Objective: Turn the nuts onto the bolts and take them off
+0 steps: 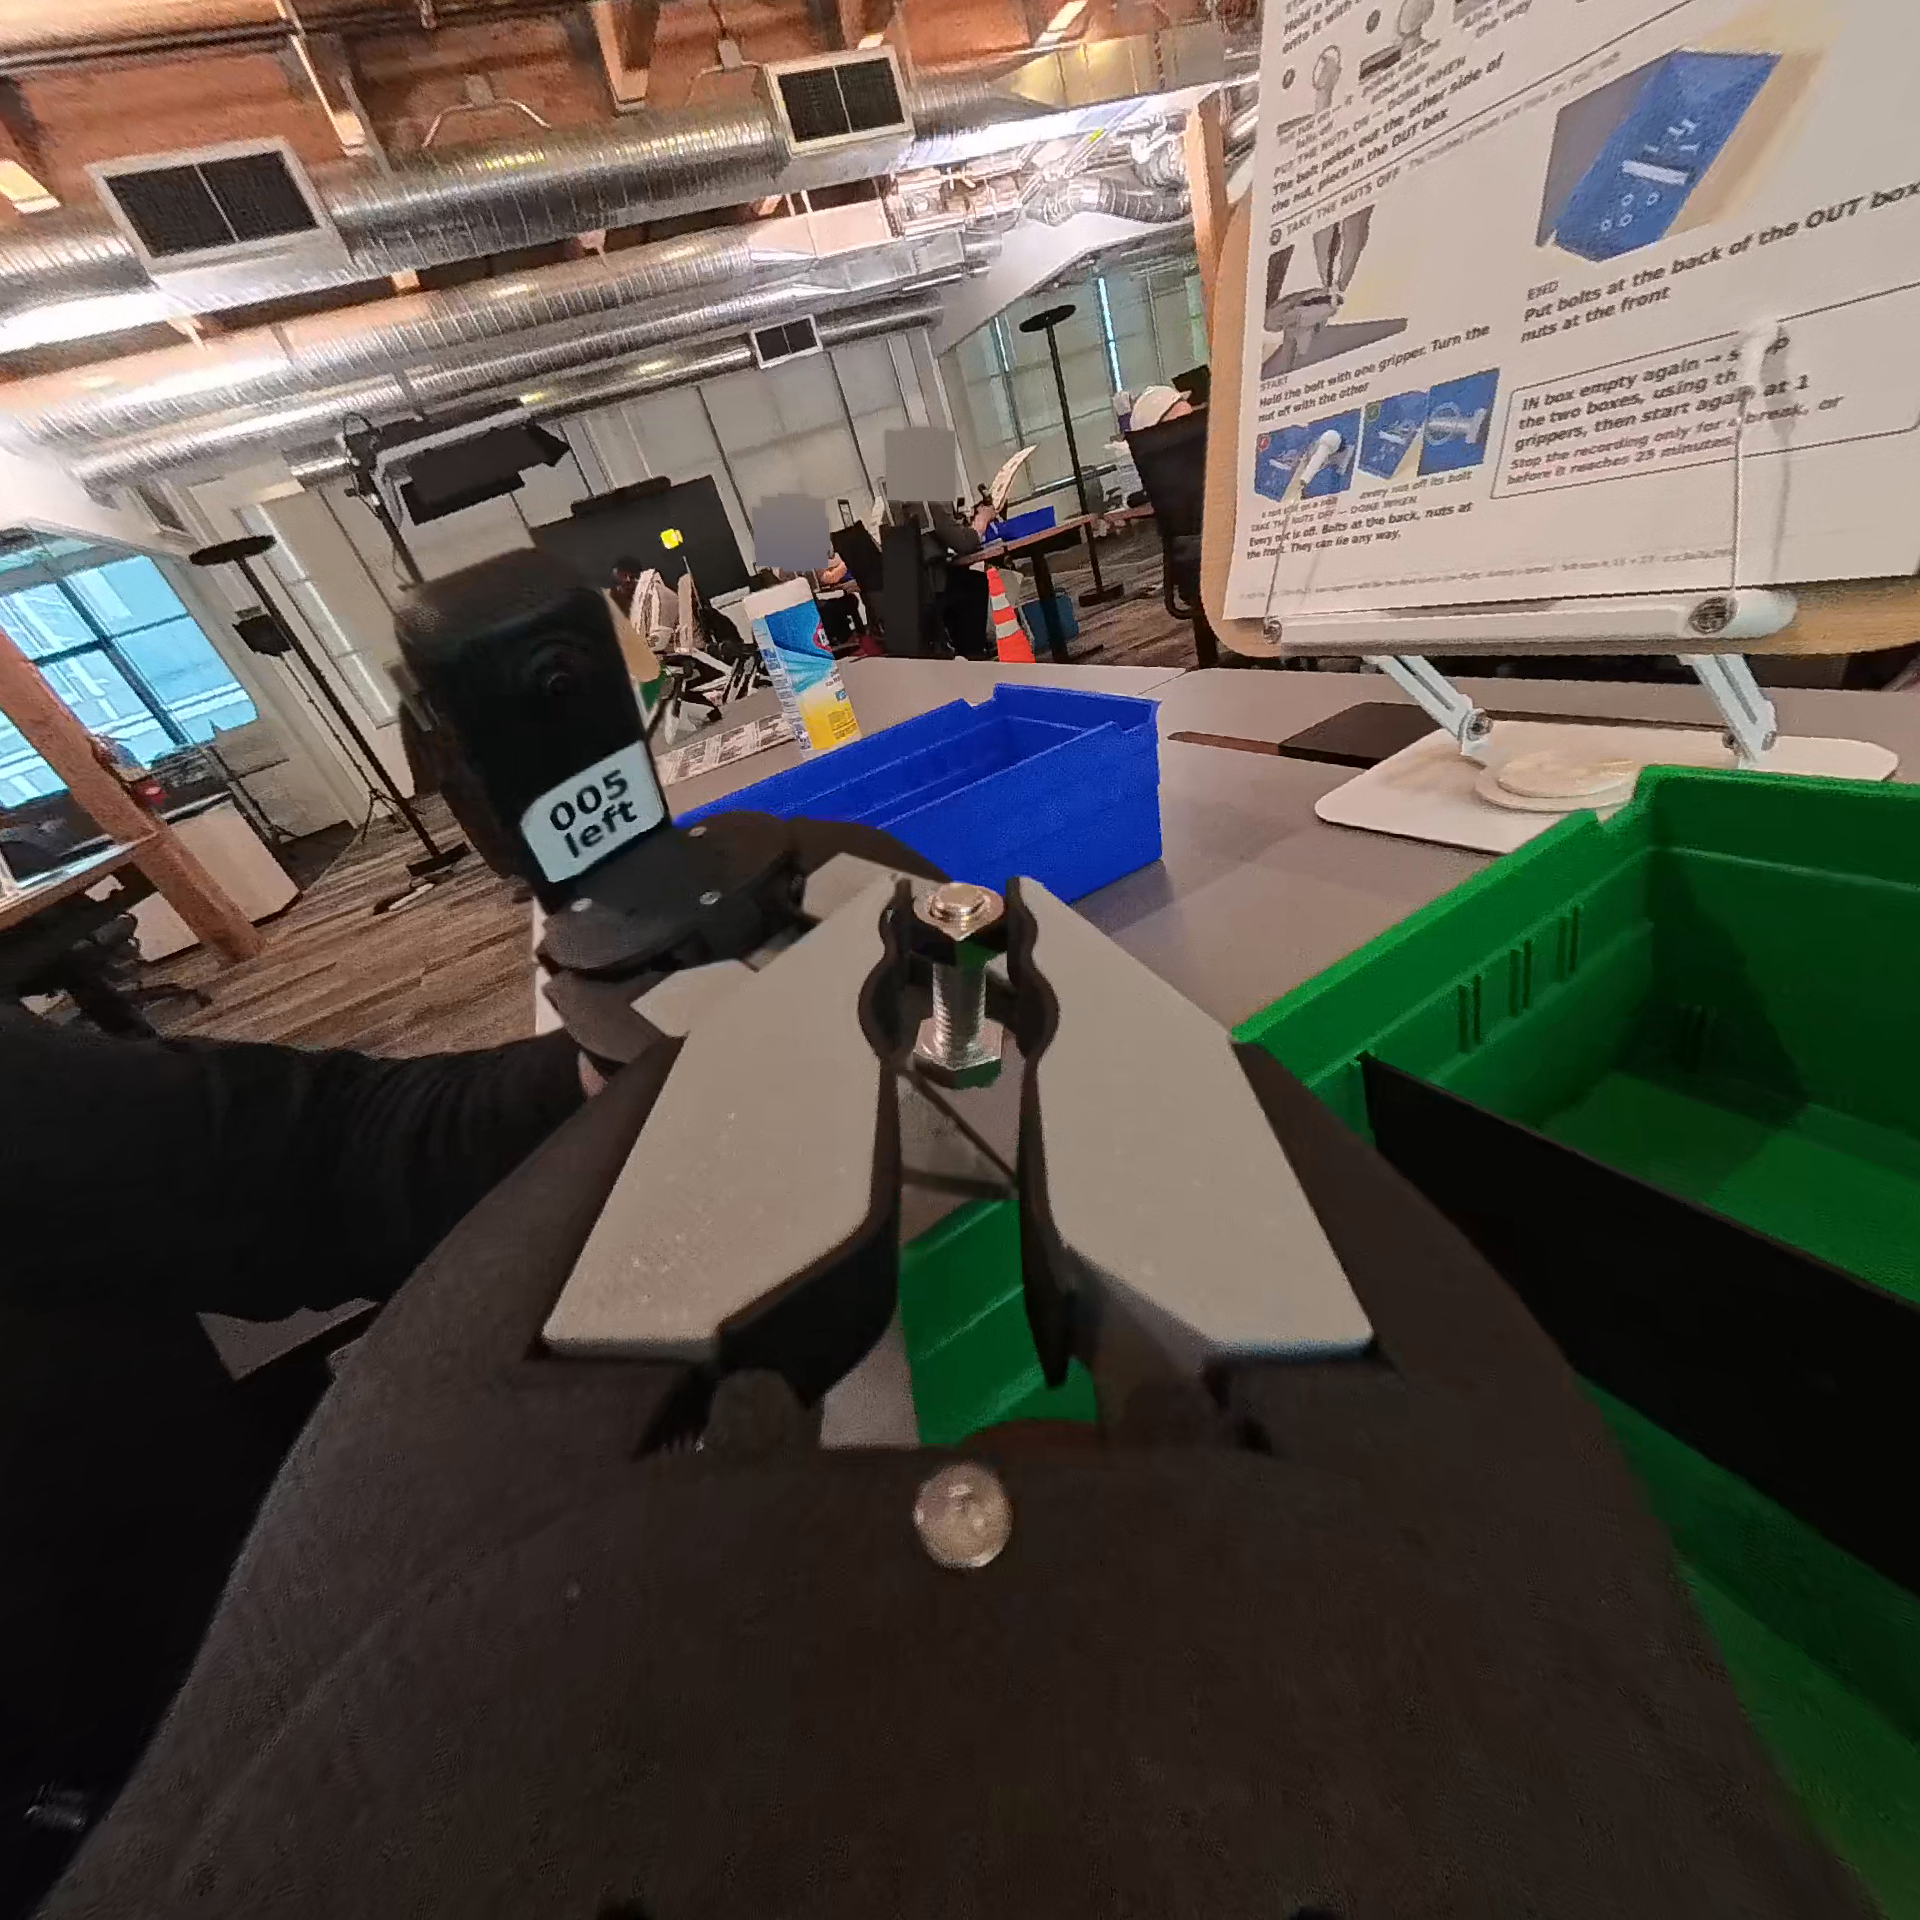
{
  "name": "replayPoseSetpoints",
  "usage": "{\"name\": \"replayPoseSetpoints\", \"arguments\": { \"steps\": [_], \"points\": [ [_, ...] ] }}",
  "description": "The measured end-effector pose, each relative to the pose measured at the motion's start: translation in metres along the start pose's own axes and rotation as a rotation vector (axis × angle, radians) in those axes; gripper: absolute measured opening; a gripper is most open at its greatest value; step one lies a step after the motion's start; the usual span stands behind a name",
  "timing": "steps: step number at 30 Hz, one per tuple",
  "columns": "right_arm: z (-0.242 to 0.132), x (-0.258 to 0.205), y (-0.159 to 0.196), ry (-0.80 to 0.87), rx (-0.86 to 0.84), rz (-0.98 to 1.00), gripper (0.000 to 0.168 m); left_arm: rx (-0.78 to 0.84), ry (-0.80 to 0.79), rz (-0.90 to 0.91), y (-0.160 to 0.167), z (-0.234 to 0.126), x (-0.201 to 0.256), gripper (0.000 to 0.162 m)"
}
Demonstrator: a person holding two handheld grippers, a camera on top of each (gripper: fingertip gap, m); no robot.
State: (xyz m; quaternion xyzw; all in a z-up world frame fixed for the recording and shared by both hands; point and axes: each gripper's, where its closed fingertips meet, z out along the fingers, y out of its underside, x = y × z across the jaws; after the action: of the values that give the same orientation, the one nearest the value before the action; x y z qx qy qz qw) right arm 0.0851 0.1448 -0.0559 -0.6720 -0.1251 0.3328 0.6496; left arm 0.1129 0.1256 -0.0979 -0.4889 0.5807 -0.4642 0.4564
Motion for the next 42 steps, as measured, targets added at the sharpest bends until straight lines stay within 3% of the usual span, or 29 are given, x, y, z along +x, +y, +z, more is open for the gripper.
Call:
{"name": "replayPoseSetpoints", "arguments": {
  "steps": [2,3,18,20,26,33,42],
  "points": [
    [0.003,-0.002,0.001,-0.003,-0.017,-0.011,0.014,-0.013,0.013,0.003,0.003,0.0,0.001,0.026],
    [0.004,-0.003,0.002,0.0,-0.025,-0.021,0.014,-0.002,0.03,0.014,0.002,-0.001,0.004,0.017],
    [0.0,-0.005,0.003,0.059,-0.054,-0.103,0.014,0.034,0.056,-0.031,-0.007,-0.004,0.009,0.016],
    [0.002,-0.007,0.003,0.052,-0.046,-0.101,0.014,0.023,0.051,-0.03,-0.005,-0.002,0.009,0.023],
    [0.001,-0.001,0.006,0.087,-0.066,-0.114,0.014,-0.005,0.019,0.002,-0.002,0.002,0.006,0.016],
    [-0.009,0.01,0.005,0.175,-0.053,-0.08,0.045,-0.052,-0.088,-0.013,0.006,0.012,-0.018,0.016],
    [-0.003,0.009,-0.006,0.126,0.027,-0.013,0.05,-0.039,-0.057,0.045,-0.002,0.024,0.003,0.016]
  ]
}}
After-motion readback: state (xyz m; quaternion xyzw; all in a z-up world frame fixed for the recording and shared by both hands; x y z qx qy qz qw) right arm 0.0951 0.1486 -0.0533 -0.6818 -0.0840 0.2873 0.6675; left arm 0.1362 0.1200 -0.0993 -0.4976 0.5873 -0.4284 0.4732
